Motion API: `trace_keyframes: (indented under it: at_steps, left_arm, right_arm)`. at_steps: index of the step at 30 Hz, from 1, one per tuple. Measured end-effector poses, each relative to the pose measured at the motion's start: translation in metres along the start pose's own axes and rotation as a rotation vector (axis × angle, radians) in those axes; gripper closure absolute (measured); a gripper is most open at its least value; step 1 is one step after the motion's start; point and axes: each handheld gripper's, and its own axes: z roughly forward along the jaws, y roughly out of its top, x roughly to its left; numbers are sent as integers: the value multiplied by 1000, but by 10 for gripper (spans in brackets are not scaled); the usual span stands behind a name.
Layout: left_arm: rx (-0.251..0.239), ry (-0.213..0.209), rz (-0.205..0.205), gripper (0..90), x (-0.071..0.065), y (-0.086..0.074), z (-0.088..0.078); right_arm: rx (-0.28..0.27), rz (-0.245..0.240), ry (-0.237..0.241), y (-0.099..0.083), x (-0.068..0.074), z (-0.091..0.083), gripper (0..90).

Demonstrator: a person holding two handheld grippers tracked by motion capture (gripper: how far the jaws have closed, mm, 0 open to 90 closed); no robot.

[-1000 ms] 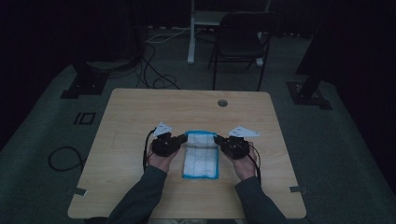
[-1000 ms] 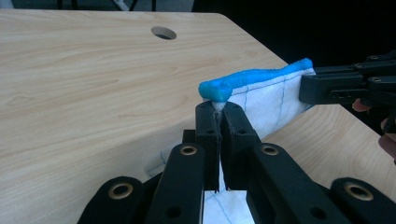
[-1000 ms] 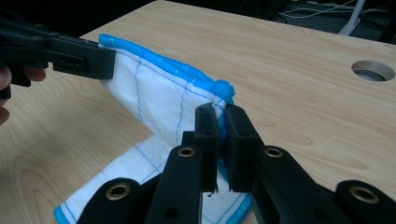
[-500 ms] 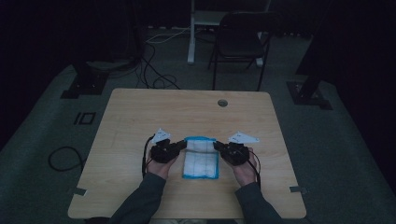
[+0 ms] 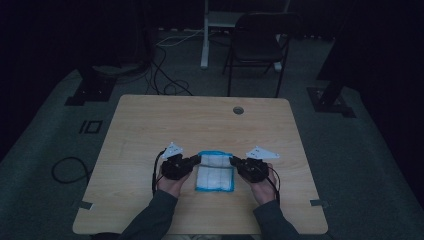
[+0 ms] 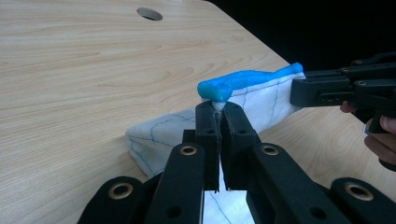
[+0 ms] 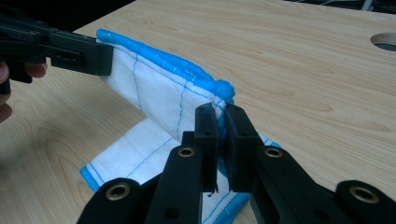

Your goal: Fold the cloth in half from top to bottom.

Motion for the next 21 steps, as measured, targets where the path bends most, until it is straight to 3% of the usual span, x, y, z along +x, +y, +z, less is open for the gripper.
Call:
trace_keyframes:
  at_steps: [21]
  left_arm:
    - [36, -6, -55, 849, 3, -26, -5]
  right_arm:
    - [23, 57, 29, -26, 8, 0, 854]
